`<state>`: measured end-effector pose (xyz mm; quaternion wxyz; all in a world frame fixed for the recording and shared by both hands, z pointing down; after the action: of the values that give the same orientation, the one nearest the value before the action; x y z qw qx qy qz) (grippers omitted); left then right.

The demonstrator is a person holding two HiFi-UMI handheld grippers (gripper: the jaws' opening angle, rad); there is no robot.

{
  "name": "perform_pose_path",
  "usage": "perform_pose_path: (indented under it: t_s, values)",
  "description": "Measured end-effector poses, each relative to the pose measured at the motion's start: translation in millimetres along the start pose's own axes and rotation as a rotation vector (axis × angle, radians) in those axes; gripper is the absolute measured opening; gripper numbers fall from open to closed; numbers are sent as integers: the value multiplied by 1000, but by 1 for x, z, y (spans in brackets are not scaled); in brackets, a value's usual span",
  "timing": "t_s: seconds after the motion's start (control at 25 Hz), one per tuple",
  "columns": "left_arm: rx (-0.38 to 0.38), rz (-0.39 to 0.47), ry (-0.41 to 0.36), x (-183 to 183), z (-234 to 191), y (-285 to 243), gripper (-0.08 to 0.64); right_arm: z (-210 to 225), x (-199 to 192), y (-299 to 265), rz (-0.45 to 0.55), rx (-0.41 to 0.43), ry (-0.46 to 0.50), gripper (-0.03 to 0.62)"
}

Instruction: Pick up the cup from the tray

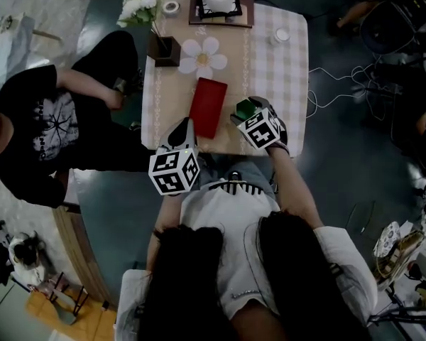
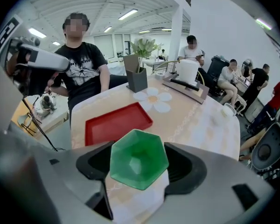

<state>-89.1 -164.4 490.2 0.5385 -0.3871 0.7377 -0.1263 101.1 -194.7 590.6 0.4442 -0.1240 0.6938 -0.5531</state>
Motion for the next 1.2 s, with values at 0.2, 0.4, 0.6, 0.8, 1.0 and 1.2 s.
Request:
perform_pose_path:
  t_s: [0.2, 0.4, 0.6, 0.8, 1.0, 1.2]
  values:
    - [-1, -7, -4, 1, 4, -5, 8, 5, -10, -4, -1, 13, -26, 333]
    - [0, -10, 9, 0, 6, -5, 8, 5, -13, -3, 2, 39, -23, 333]
    - [-10, 6, -2, 2, 12, 1, 8, 3, -11, -1, 20, 80, -73, 334]
    - [-5, 2, -10, 1, 9, 3, 8, 2, -4, 13, 55, 93, -55, 357]
    - [-16, 15, -30, 3, 11, 7, 8, 6, 13, 44, 159, 47, -48, 371]
    - [-61, 29, -53, 6, 20, 12, 8, 6, 35, 82, 325, 52, -137, 370]
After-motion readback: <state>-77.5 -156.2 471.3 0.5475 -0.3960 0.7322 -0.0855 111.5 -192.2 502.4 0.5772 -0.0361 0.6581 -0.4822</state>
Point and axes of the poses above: the fingertips, and each gripper's own axes: y backward along the fingers, z to its right, x out of its top, the point moved 5 cm from there along y, backward along the fingers
